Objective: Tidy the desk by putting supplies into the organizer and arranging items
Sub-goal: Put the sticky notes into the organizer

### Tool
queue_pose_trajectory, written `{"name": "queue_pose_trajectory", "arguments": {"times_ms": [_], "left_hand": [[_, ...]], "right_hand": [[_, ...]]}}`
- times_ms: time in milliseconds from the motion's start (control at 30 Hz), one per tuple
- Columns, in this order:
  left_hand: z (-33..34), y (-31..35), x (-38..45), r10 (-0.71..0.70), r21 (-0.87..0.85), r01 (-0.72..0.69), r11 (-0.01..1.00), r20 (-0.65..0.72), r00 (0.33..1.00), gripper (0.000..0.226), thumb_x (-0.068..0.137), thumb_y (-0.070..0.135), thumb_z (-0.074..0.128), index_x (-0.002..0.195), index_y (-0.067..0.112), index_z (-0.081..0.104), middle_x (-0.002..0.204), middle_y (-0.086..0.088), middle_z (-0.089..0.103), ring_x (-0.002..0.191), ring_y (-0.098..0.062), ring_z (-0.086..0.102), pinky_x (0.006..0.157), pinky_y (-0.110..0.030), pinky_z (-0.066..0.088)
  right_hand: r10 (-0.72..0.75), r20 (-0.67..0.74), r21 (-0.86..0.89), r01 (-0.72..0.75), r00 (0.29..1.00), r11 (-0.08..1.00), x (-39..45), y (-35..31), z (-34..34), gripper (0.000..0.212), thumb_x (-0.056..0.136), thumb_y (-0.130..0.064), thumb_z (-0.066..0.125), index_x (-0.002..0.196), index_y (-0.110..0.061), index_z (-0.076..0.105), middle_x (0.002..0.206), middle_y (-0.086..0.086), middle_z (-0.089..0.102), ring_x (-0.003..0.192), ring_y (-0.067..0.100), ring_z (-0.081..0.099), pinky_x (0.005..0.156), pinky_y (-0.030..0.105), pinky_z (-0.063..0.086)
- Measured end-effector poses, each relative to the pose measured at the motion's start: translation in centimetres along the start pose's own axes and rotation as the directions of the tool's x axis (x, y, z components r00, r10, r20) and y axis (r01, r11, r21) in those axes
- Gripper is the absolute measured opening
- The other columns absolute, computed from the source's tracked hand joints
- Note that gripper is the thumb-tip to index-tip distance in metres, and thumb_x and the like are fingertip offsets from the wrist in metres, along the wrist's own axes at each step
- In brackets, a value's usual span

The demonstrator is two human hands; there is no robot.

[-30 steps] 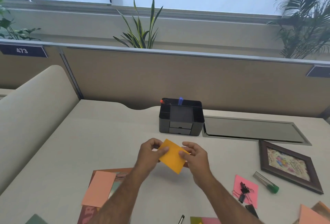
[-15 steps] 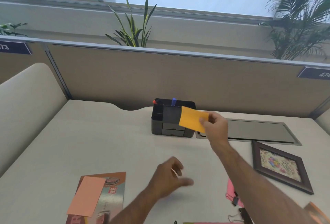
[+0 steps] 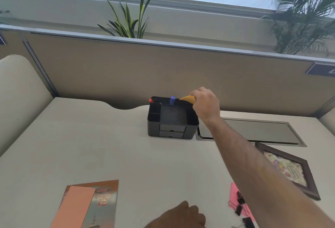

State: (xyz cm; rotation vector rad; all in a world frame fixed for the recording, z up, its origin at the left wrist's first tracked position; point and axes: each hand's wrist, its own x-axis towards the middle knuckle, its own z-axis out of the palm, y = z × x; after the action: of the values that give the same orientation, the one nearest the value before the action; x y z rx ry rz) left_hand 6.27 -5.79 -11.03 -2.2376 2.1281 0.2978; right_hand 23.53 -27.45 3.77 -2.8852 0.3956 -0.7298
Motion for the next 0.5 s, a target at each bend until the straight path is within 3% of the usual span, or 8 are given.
{"name": "queue_pose_trajectory", "arguments": {"times_ms": [100, 167, 233, 300, 333, 367, 400, 500], "left_hand": [[-0.1, 0.3, 0.5, -0.006, -0.046, 0.009, 0.999, 0.067, 0.998, 0.011, 0.087, 0.030, 0.056, 0.078, 0.025, 0.054, 0.088, 0.010, 0.053, 0.070, -0.014, 0.047, 0.066, -0.026, 0.029], [-0.5, 0.3, 0.2, -0.125, -0.146, 0.164, 0.976, 0.248, 0.961, 0.031, 0.066, 0.051, 0.071, 0.061, 0.025, 0.055, 0.065, 0.012, 0.050, 0.054, -0.008, 0.044, 0.065, -0.023, 0.016], [-0.4, -0.3, 0.0, -0.129, -0.116, 0.157, 0.981, 0.220, 0.967, 0.035, 0.053, 0.054, 0.076, 0.055, 0.027, 0.054, 0.055, 0.014, 0.045, 0.046, -0.001, 0.040, 0.062, -0.023, 0.013], [-1.4, -0.6, -0.4, -0.073, -0.100, 0.091, 0.991, 0.170, 0.983, 0.016, 0.074, 0.039, 0.068, 0.069, 0.026, 0.060, 0.069, 0.012, 0.055, 0.062, -0.006, 0.050, 0.067, -0.022, 0.022], [-2.0, -1.0, -0.7, -0.005, -0.277, 0.036, 0.960, 0.112, 0.994, 0.007, 0.083, 0.023, 0.060, 0.078, 0.021, 0.064, 0.080, 0.007, 0.060, 0.074, -0.015, 0.054, 0.072, -0.026, 0.026], [-1.9, -1.5, -0.7, -0.032, -0.439, 0.029, 0.898, 0.001, 0.999, 0.015, 0.086, 0.010, 0.054, 0.088, 0.016, 0.068, 0.091, -0.003, 0.063, 0.085, -0.022, 0.055, 0.077, -0.027, 0.028], [-2.4, -1.9, -0.8, -0.102, -0.590, 0.076, 0.804, -0.010, 0.995, 0.022, 0.084, 0.004, 0.053, 0.096, 0.010, 0.070, 0.097, -0.008, 0.065, 0.092, -0.024, 0.056, 0.082, -0.026, 0.030], [-3.6, -1.9, -1.4, -0.302, -0.846, 0.165, 0.506, 0.005, 0.953, 0.020, 0.081, 0.014, 0.061, 0.096, 0.017, 0.074, 0.089, 0.003, 0.068, 0.090, -0.010, 0.062, 0.083, -0.013, 0.038]], "right_hand": [[-0.022, 0.063, -0.029, 0.023, 0.998, 0.999, 0.3, -0.4, 0.4, 0.025, 0.078, 0.003, 0.056, 0.093, -0.012, 0.069, 0.088, 0.006, 0.059, 0.084, 0.027, 0.055, 0.058, 0.030, 0.037], [-0.040, 0.106, -0.049, 0.045, 0.994, 0.998, 0.4, -0.5, 0.8, 0.029, 0.076, 0.005, 0.055, 0.095, -0.013, 0.069, 0.090, 0.006, 0.060, 0.087, 0.028, 0.055, 0.060, 0.031, 0.036], [-0.060, 0.150, -0.089, 0.074, 0.987, 0.993, 0.6, -0.5, 1.3, 0.034, 0.074, 0.007, 0.054, 0.097, -0.014, 0.068, 0.093, 0.005, 0.063, 0.088, 0.028, 0.056, 0.061, 0.032, 0.040], [-0.062, 0.186, -0.112, 0.083, 0.981, 0.990, 0.8, -0.5, 1.7, 0.034, 0.073, 0.007, 0.053, 0.096, -0.014, 0.066, 0.092, 0.005, 0.066, 0.086, 0.028, 0.056, 0.063, 0.033, 0.043], [-0.055, 0.201, -0.122, 0.081, 0.978, 0.989, 0.9, -0.5, 1.9, 0.033, 0.073, 0.007, 0.052, 0.096, -0.014, 0.065, 0.090, 0.005, 0.067, 0.085, 0.029, 0.057, 0.063, 0.034, 0.044], [-0.048, 0.218, -0.133, 0.078, 0.975, 0.988, 1.0, -0.6, 2.0, 0.033, 0.074, 0.006, 0.052, 0.097, -0.013, 0.064, 0.089, 0.006, 0.068, 0.085, 0.030, 0.057, 0.064, 0.034, 0.045], [-0.043, 0.239, -0.142, 0.078, 0.970, 0.987, 1.1, -0.6, 1.9, 0.033, 0.075, 0.005, 0.051, 0.099, -0.013, 0.064, 0.089, 0.008, 0.068, 0.084, 0.031, 0.058, 0.065, 0.035, 0.046], [-0.025, 0.303, -0.166, 0.079, 0.953, 0.983, 1.2, -0.7, 1.9, 0.035, 0.078, 0.002, 0.051, 0.106, -0.014, 0.063, 0.093, 0.009, 0.069, 0.088, 0.033, 0.061, 0.073, 0.038, 0.052]]}}
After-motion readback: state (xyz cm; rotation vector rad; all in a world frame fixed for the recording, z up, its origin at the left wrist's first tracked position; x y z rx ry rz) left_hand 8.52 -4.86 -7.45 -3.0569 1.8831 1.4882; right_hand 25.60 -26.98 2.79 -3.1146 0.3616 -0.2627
